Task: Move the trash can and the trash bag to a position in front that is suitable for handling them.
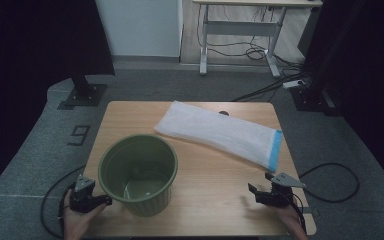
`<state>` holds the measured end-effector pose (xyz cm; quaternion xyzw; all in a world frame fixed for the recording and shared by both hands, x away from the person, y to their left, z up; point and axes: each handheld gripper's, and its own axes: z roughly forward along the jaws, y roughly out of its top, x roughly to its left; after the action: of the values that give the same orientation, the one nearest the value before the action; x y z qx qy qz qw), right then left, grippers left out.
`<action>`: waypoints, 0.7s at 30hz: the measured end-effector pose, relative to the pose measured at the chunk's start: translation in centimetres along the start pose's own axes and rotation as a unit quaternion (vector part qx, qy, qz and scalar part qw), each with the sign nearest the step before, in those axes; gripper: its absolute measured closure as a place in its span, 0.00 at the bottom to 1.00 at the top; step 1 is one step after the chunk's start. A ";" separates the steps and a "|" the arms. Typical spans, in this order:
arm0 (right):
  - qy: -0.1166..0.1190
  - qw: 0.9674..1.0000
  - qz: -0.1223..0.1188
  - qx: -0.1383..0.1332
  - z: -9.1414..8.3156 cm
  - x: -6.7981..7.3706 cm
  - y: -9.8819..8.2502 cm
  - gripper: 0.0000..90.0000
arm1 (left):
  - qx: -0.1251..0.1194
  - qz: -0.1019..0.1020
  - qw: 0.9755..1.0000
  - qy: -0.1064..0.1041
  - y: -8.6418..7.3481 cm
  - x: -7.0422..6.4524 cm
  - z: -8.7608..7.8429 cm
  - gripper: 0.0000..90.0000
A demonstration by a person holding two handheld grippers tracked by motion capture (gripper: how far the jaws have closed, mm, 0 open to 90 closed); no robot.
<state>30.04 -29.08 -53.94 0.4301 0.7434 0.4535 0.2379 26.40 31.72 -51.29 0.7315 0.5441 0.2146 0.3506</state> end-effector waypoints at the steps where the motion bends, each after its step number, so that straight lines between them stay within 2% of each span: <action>1: -0.002 1.000 0.003 0.000 -0.1 -0.1 -0.1 0.17 | 0.000 0.003 1.000 0.003 -0.2 0.0 -0.3 0.12; 5: -0.002 1.000 -0.005 -0.001 -0.1 -0.2 -0.1 0.17 | -0.003 0.005 1.000 -0.002 -1.5 -0.1 -1.6 0.12; 9: 0.005 1.000 0.008 0.002 0.3 -0.5 -0.1 0.17 | -0.004 0.025 0.999 -0.034 -2.5 -1.0 -2.4 0.14; 11: 0.004 1.000 0.009 0.002 0.4 -0.6 -0.2 0.17 | -0.008 0.032 0.998 -0.051 -2.7 -1.6 -2.6 0.14; 13: 0.005 1.000 0.014 0.001 0.5 -0.7 -0.1 0.17 | -0.012 0.047 0.997 -0.066 -2.4 -2.4 -2.7 0.13; 14: 0.005 1.000 0.014 0.001 0.5 -0.7 -0.1 0.17 | -0.015 0.056 0.996 -0.072 -2.3 -2.8 -2.8 0.13; 15: 0.005 1.000 0.015 0.000 0.5 -0.7 -0.1 0.17 | -0.019 0.075 0.993 -0.088 -1.8 -3.5 -2.9 0.12; 16: 0.003 1.000 0.014 0.001 0.5 -0.6 -0.1 0.17 | -0.019 0.075 0.993 -0.088 -1.8 -3.5 -2.9 0.12; 17: 0.000 1.000 0.014 0.002 0.5 -0.6 -0.2 0.17 | -0.018 0.086 0.992 -0.095 -1.6 -3.8 -2.9 0.12; 21: -0.002 1.000 0.027 -0.001 0.3 -0.7 -0.3 0.17 | -0.019 0.122 0.983 -0.132 -0.5 -5.1 -2.3 0.12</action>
<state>30.50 -29.64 -54.35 0.4512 0.7305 0.4594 0.2273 22.87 27.58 -49.81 0.8077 0.3952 0.1677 0.4042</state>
